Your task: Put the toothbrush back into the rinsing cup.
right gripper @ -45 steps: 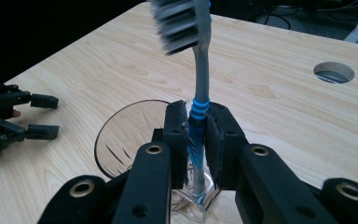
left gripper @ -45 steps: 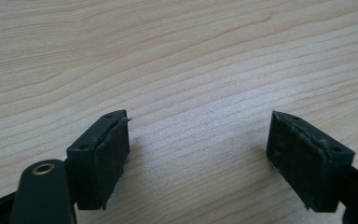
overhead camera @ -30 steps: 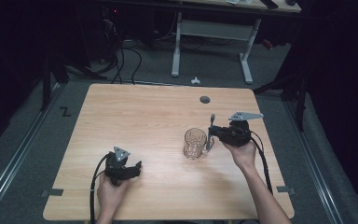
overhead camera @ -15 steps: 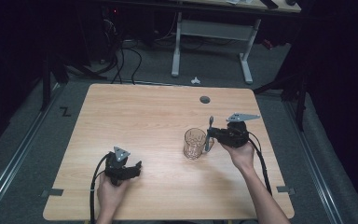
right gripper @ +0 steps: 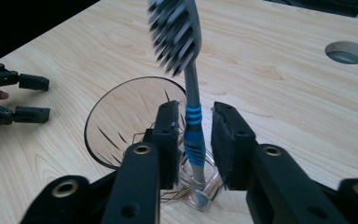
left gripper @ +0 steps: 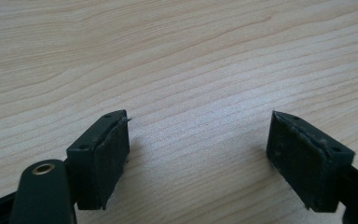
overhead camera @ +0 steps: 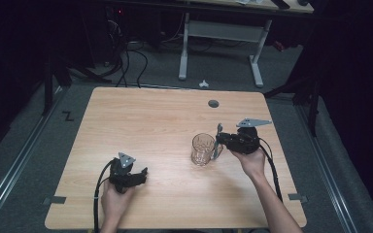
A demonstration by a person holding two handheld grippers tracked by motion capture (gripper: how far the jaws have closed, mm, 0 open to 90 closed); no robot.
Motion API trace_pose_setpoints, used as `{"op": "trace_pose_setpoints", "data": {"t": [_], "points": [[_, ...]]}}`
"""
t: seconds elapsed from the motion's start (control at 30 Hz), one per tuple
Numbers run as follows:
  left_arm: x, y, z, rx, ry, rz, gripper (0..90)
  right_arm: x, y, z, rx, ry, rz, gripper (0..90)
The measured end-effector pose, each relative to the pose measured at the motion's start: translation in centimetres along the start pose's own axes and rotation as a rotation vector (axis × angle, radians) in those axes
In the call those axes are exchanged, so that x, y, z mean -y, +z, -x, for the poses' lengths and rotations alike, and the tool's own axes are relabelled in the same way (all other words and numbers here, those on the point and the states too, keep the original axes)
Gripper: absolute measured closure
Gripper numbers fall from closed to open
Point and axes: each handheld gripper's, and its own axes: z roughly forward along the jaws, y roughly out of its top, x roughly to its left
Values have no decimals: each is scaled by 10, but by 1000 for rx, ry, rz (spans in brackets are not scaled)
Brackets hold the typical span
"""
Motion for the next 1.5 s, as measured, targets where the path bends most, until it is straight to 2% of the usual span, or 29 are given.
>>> {"op": "trace_pose_setpoints", "data": {"t": [0.23,0.4,0.9,1.5], "points": [[0,0,0,-1,0,0,217,0,-5,0,11,5,10,638],[0,0,0,-1,0,0,217,3,-9,2,20,7,20,619],[0,0,0,-1,0,0,217,3,-24,1,36,3,49,614],[0,0,0,-1,0,0,217,15,-38,3,50,14,73,612]]}}
